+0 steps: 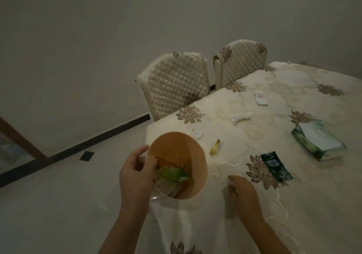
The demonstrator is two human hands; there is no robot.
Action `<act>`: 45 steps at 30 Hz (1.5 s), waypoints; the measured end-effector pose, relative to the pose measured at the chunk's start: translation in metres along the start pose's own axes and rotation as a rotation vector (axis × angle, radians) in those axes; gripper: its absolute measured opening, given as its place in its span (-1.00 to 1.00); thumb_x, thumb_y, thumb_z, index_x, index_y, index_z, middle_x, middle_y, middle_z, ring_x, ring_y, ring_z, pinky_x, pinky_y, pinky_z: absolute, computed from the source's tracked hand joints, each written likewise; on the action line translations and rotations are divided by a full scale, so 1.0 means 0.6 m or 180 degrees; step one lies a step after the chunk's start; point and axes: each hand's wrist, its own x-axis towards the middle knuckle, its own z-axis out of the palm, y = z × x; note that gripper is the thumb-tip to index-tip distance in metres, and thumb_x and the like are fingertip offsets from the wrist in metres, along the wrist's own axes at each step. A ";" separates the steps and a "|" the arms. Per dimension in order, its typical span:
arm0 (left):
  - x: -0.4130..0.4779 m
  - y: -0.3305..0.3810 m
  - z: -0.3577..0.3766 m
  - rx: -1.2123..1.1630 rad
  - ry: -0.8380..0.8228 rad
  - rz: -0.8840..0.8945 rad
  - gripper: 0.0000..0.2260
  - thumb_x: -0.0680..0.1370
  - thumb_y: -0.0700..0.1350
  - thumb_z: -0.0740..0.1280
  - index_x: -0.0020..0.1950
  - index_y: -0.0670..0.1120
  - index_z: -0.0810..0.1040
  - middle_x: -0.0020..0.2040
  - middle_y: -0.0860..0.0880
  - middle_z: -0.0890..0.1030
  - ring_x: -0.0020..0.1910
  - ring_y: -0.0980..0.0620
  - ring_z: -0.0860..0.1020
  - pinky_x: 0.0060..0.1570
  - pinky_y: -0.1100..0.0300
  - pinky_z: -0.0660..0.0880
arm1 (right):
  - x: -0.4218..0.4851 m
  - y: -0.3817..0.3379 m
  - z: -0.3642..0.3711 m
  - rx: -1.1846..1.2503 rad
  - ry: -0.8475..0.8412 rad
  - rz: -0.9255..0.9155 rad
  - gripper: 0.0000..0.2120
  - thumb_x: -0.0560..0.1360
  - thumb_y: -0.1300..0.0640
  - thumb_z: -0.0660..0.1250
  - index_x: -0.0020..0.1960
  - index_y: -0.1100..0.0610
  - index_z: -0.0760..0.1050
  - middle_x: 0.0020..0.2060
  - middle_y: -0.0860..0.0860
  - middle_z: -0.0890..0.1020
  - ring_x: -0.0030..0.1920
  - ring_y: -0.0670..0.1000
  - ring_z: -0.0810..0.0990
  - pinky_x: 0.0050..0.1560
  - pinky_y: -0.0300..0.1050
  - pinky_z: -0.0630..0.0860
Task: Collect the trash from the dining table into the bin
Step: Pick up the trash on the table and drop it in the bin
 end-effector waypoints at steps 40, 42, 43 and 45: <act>0.358 -0.011 0.036 -0.0124 -0.1104 -0.0020 -0.79 0.47 -0.24 0.34 -0.06 0.08 0.57 -0.31 -0.07 0.46 -0.27 0.00 0.49 -0.25 0.16 0.49 | 0.210 -0.113 0.144 -0.0574 0.0782 0.1726 -0.83 0.41 0.28 0.33 -0.07 0.39 0.46 -0.09 0.34 0.52 -0.05 0.27 0.46 -0.02 0.10 0.39; 0.360 -0.011 0.038 -0.0109 -0.1150 0.0000 -0.77 0.47 -0.24 0.34 -0.08 0.12 0.56 -0.29 -0.08 0.49 -0.25 -0.01 0.52 -0.25 0.18 0.49 | 0.208 -0.117 0.141 -0.0391 0.0892 0.1758 -0.88 0.44 0.29 0.29 -0.07 0.36 0.46 -0.09 0.31 0.52 -0.12 0.17 0.44 -0.12 0.00 0.34; 0.361 -0.011 0.039 -0.0106 -0.1176 0.0004 -0.76 0.47 -0.24 0.34 -0.09 0.14 0.55 -0.27 -0.09 0.50 -0.23 -0.03 0.53 -0.24 0.17 0.50 | 0.207 -0.124 0.137 -0.0272 0.0963 0.1750 -0.89 0.45 0.29 0.28 -0.07 0.35 0.47 -0.10 0.30 0.53 -0.16 0.12 0.41 -0.18 -0.07 0.29; 0.362 -0.010 0.041 -0.0123 -0.1231 -0.0007 -0.76 0.47 -0.23 0.34 -0.10 0.14 0.55 -0.26 -0.10 0.51 -0.21 -0.04 0.53 -0.24 0.16 0.51 | 0.207 -0.148 0.119 -0.0119 0.1218 0.1580 -0.86 0.45 0.28 0.29 -0.02 0.33 0.50 -0.12 0.25 0.56 -0.18 0.07 0.41 -0.17 -0.14 0.26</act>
